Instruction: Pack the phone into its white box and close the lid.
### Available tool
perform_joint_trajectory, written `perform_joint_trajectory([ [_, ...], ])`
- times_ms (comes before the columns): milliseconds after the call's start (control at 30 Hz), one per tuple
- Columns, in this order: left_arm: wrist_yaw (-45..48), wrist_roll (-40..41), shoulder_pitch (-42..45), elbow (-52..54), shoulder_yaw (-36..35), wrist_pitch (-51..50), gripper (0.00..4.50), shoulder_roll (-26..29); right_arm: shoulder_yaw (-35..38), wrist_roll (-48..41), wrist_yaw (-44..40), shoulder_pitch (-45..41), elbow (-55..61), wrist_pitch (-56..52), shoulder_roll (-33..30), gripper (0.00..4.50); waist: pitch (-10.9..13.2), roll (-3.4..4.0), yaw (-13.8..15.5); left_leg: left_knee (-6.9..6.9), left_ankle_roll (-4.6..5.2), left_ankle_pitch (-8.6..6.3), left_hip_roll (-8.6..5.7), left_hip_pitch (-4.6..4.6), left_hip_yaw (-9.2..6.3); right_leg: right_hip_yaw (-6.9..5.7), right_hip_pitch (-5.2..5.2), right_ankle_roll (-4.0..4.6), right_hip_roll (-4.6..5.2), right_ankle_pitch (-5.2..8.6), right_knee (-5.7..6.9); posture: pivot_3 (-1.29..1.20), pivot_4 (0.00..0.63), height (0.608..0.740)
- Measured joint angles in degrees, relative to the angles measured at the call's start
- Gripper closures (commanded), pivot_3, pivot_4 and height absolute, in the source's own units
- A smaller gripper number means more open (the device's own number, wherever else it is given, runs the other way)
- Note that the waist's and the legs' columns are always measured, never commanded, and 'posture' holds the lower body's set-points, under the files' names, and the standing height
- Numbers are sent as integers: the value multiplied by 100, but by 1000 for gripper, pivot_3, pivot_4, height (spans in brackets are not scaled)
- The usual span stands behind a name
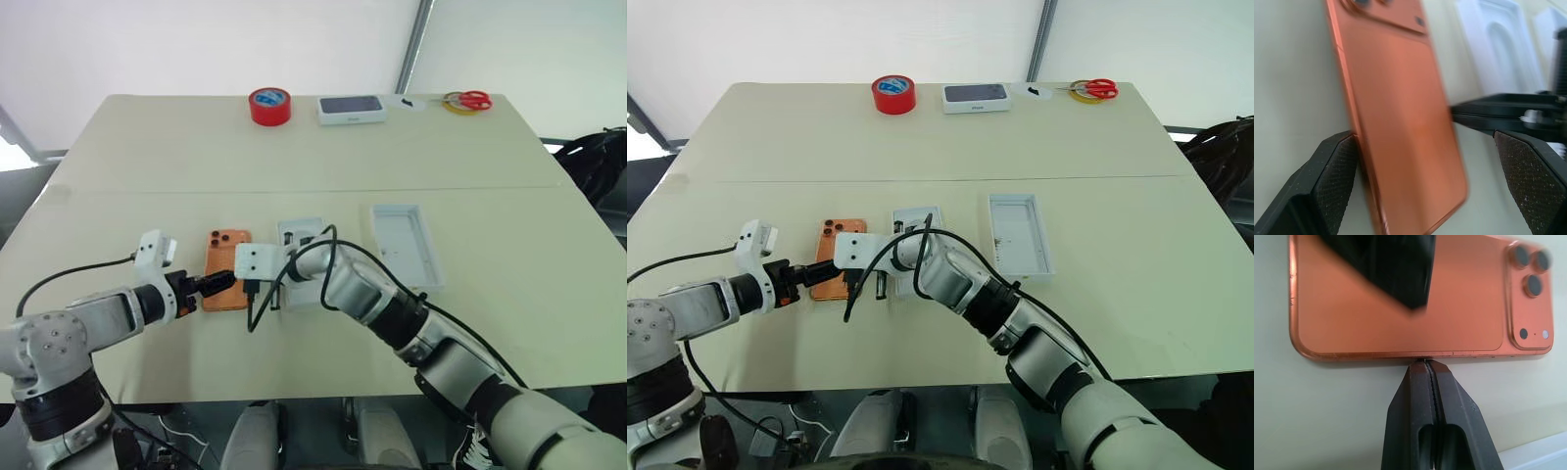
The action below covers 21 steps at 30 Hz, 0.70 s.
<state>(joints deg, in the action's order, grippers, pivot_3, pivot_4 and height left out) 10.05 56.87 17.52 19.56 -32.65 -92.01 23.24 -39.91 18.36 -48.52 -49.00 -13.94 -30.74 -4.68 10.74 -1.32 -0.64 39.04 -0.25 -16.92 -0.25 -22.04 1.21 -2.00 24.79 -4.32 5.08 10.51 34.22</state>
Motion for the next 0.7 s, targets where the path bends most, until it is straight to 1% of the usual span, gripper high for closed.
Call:
perform_joint_trajectory([
  [67, -69, 261, 82, -138, 34, -1, 33, -131, -6, 11, 27, 22, 4, 10, 44, 4500, 0, -1, -29, -1, -1, 0, 3, -1, 0, 0, 4, -2, -3, -1, 2, 0, 150, 740],
  [267, -522, 696, 244, -448, -93, 0, 33, -109, -10, 42, 29, 57, 29, 53, 55, 4500, 0, -1, -46, -12, -2, 0, 4, -3, 1, 1, 13, -9, -6, -6, 2, 0, 150, 740],
  [600, -913, 900, 294, -862, -528, 0, 33, 144, -6, 71, 29, 74, 38, 71, 57, 4500, 0, -1, -49, -12, -3, 0, 4, -3, 1, 0, 14, -1, -6, -1, 2, 0, 150, 740],
  [700, -1045, 1020, 291, -985, -587, 0, 842, 120, -6, 72, 30, 80, 44, 72, 57, 4500, 0, -1, -48, -12, -3, 0, 5, -3, 1, 1, 14, -1, -5, -1, 2, 0, 150, 740],
])
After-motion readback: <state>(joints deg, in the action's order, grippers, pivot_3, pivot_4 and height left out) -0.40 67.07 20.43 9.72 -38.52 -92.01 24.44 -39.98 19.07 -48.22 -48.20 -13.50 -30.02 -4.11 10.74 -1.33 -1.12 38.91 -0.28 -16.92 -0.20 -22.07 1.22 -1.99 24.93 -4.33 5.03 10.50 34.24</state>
